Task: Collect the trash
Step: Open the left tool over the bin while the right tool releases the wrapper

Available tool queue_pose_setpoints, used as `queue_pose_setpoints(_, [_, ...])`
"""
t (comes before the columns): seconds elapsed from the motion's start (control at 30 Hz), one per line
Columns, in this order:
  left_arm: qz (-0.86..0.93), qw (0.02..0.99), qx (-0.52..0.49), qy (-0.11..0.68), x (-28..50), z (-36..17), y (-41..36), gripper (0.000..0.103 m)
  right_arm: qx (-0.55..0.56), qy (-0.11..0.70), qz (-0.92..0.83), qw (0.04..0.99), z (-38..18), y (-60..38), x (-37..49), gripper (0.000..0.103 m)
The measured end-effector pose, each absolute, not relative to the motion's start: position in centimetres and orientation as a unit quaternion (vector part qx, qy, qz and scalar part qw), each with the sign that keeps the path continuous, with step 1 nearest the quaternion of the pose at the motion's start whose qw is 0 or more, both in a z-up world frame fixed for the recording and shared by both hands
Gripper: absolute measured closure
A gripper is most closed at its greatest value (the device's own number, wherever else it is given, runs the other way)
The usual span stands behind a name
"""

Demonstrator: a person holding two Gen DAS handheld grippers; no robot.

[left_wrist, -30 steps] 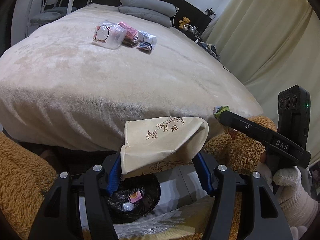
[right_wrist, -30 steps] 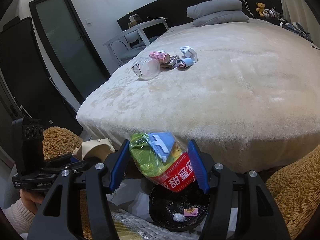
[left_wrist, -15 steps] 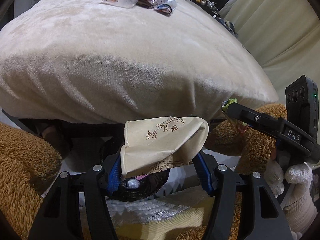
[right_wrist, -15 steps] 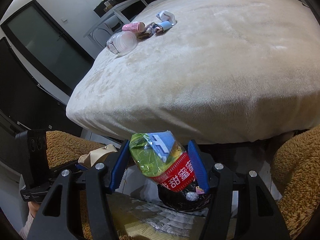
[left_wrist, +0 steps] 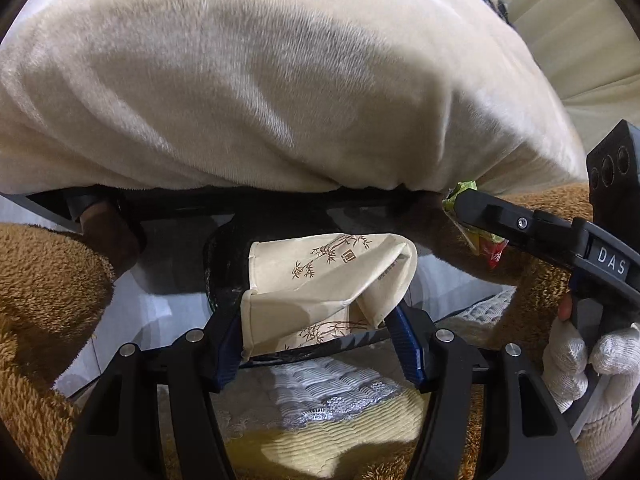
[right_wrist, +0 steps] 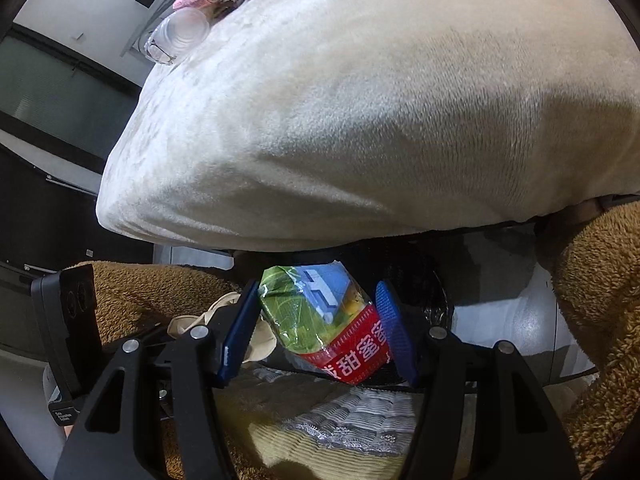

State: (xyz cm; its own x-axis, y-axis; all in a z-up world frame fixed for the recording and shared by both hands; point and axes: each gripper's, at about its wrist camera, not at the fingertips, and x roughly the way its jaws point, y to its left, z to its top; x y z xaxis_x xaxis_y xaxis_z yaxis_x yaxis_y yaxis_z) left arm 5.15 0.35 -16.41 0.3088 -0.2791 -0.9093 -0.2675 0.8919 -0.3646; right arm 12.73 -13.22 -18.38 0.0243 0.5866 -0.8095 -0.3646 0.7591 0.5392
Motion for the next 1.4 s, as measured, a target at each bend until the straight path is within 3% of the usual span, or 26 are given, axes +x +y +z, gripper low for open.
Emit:
queue_pose_setpoints(0.47, [-0.002,0.755,-0.220,0.617,6.1,-17.3,-0.5,0.040,0.102,0.650,0.317,0.683,-20.8,-12.9,13.5,0.042])
queue_pose_setpoints(0.53, [-0.011,0.753,-0.215,0.622,6.1,-17.5,-0.9,0.028,0.108,0.650,0.312,0.685,-20.8,-13.2,13.5,0.035])
queue_pose_setpoints(0.57, [-0.012,0.754,-0.213,0.621,6.1,-17.5,-0.9,0.027,0.111,0.650,0.309,0.686,-20.8,-13.5,13.6,0.029])
queue_pose_setpoints(0.9, [-0.001,0.766,-0.218,0.604,5.8,-17.0,-0.4,0.027,0.116,0.643,0.310,0.690,-20.1,-13.9,13.7,0.029])
queue_pose_setpoints(1.4, [-0.003,0.833,-0.185,0.521,4.0,-12.7,-0.6,0.027,0.099,0.515,0.372,0.766,-14.0,-14.7,11.5,0.029])
